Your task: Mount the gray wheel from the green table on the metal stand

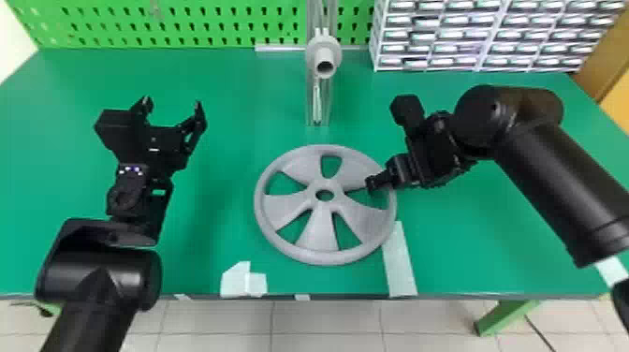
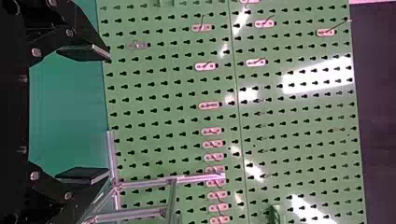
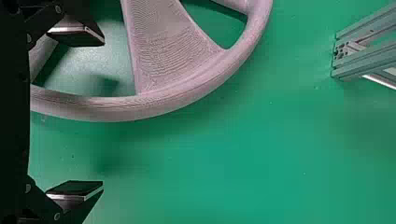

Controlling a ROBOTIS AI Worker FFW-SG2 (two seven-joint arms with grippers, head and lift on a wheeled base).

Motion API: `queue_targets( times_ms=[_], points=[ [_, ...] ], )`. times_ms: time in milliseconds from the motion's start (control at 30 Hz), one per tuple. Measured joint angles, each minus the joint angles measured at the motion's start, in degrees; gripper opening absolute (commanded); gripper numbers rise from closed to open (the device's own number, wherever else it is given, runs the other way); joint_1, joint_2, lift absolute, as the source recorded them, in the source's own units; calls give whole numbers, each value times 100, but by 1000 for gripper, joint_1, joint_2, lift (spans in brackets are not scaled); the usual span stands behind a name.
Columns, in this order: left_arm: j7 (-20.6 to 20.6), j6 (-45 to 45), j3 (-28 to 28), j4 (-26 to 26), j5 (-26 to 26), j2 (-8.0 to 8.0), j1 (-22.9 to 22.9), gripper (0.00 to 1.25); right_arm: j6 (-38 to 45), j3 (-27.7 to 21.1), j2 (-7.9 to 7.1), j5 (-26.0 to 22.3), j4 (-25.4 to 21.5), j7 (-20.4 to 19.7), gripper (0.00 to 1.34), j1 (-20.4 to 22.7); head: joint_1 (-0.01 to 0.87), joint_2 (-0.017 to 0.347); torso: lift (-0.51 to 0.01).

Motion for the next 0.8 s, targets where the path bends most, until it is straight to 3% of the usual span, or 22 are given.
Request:
queue_targets(
  times_ms=[800],
  points=[
    [8,-1,-19,-1,11,37,2,871,1,46,-2,-14,101,0,1114,53,867,52,-100]
  ],
)
